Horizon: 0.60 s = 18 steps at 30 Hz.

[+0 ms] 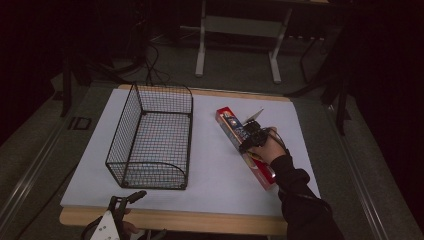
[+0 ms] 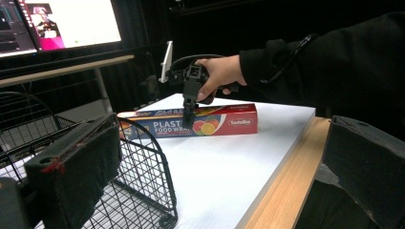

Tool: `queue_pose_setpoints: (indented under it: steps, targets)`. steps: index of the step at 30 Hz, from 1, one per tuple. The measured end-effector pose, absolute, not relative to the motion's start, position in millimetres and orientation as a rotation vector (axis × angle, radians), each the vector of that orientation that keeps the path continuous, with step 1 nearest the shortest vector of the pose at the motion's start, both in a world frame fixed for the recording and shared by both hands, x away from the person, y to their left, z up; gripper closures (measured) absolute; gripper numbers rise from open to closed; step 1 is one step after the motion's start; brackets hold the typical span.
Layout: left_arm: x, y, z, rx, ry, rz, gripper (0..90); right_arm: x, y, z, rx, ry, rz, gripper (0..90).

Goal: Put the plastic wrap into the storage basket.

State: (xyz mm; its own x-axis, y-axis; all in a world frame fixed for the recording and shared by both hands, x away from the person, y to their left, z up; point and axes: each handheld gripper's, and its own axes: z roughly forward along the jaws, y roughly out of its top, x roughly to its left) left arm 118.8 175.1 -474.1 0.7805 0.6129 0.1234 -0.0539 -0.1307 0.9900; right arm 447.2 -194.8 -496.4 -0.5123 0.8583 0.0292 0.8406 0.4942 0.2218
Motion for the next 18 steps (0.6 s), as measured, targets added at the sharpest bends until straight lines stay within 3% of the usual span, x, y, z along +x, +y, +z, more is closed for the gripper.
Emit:
queue_pose_setpoints:
  steps: [18]
  targets:
    - [120,175,-475,1.617,0.454,0.607,0.2,454,-182,-495,1.516,2.624,0.162,39.5]
